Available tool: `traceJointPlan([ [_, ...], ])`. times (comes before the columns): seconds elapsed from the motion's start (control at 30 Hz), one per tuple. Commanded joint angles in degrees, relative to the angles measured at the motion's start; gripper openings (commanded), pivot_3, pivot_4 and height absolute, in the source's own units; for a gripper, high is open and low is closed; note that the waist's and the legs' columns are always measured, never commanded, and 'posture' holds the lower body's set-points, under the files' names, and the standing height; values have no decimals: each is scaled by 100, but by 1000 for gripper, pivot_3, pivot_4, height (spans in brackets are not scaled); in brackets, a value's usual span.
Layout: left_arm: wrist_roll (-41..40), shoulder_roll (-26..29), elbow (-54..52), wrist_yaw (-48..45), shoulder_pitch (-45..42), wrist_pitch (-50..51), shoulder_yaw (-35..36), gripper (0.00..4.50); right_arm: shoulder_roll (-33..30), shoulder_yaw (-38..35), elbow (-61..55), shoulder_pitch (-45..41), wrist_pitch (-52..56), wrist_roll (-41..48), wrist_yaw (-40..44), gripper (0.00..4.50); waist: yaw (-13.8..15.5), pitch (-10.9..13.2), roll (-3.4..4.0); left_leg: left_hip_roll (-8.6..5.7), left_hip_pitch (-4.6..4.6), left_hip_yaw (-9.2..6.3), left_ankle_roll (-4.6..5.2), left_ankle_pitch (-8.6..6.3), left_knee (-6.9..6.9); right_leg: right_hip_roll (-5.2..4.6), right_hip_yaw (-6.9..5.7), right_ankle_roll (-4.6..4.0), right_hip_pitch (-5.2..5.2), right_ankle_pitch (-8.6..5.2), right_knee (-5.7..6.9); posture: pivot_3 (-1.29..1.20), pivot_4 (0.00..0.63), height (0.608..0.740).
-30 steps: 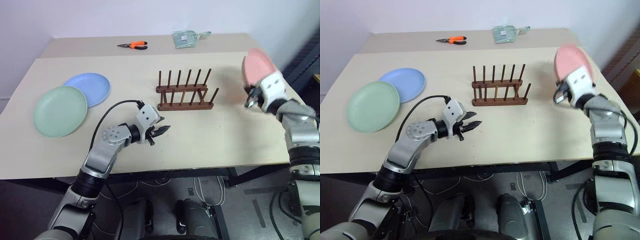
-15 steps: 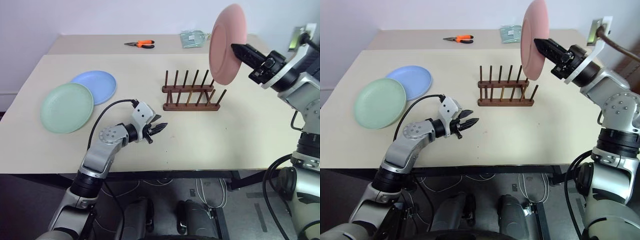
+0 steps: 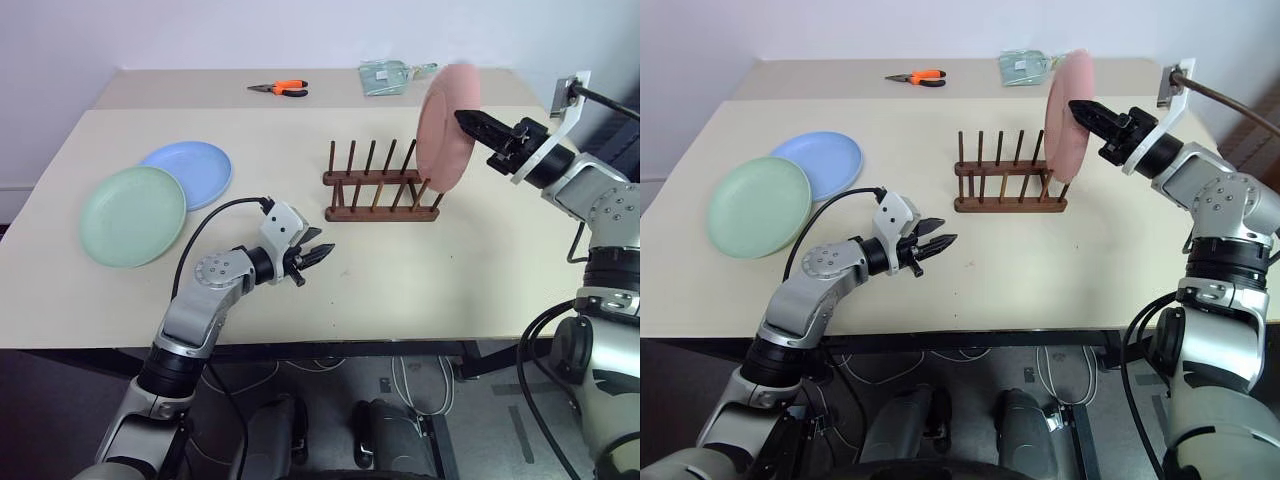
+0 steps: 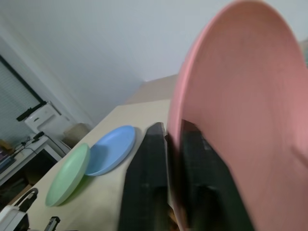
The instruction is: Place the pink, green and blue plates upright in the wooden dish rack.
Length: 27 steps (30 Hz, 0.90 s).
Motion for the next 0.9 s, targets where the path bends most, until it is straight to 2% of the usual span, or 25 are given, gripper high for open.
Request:
traceJointPlan([
  [0.03, -263, -61, -241, 76, -59, 136, 274, 2388, 46, -97, -62, -320, -790, -397, -183, 2478, -5, 0, 0, 0, 0, 0, 0, 0, 0, 0, 0, 0, -1, 0, 0, 0, 150, 740],
  [0.07, -298, -72, -248, 113, -68, 165, 324, 2733, 75, -105, -34, -357, -1114, -576, -294, 2542, -10, 0, 0, 0, -1, 0, 0, 0, 0, 0, 0, 0, -1, 0, 0, 0, 150, 740],
  [0.17, -338, -158, -216, 528, -186, 179, 747, 4236, 31, -120, 71, -516, -2043, -1155, -693, 2542, -4, 0, 0, 0, -1, 1, -1, 1, 0, 1, 0, 0, -2, 0, 1, 0, 150, 740],
  [0.2, -365, -236, -141, 833, -289, 172, 1043, 4414, -22, -90, 39, -548, -2274, -1325, -750, 2542, -3, 1, 0, -1, -3, 1, -2, 1, 0, 2, 0, 1, -4, 0, 1, 0, 150, 740],
  [0.3, -143, -386, 287, 2231, -762, 98, 2076, 4414, -207, 125, -417, -480, -2837, -1787, -645, 2542, 12, 2, -2, -1, -6, 1, -2, 2, 3, 4, -1, 3, -4, 1, 2, 0, 150, 740],
  [0.4, 548, -2, 683, 3789, -1077, 232, 3021, 4414, -439, 806, -1826, 103, -2748, -1868, 233, 2542, -25, 1, -2, 0, -8, 3, -3, 4, 1, 10, 0, 8, -7, 2, 2, 0, 150, 740],
  [0.47, 861, 281, 771, 4440, -1075, 441, 3441, 4414, -531, 1377, -2864, 601, -2608, -1865, 699, 2542, -107, 0, -4, 4, -6, 5, -4, 5, -7, 18, 0, 13, -7, -1, 2, 0, 150, 740],
  [0.57, 948, 438, 629, 4913, -974, 1016, 3925, 4414, -460, 2183, -3885, 1151, -2441, -2022, 970, 2542, -105, 1, -12, 4, 3, 9, -8, 7, -16, 18, 0, 15, -3, -2, 3, 0, 150, 740],
  [0.67, 817, 366, 463, 5062, -817, 1517, 4286, 4414, -189, 2815, -4285, 1410, -2317, -2187, 1059, 2542, -40, 6, -21, 1, 5, 5, -9, 6, -2, 11, -3, 22, 4, 1, 6, 0, 150, 740],
  [0.77, 575, 120, 264, 5193, -661, 2066, 4759, 4500, 62, 3412, -4400, 1616, -2442, -2557, 1121, 3345, 39, 4, -35, -2, 4, 2, -18, -4, 8, 8, -3, 27, 6, 4, 5, 0, 150, 740],
  [0.83, 471, -47, 84, 5220, -528, 2363, 4944, 4500, 208, 3674, -4425, 1744, -2659, -2866, 1057, 4316, 45, -1, -45, -5, 3, -6, -24, -7, 10, 7, -4, 27, 6, 4, 3, 0, 150, 740],
  [0.9, 244, -295, -63, 5251, -513, 2746, 5257, 4500, 327, 3792, -4547, 1870, -2711, -2996, 1005, 4422, 44, 0, -47, -8, 3, -6, -25, -8, 9, 6, -3, 27, 7, 4, 3, 0, 150, 740],
])
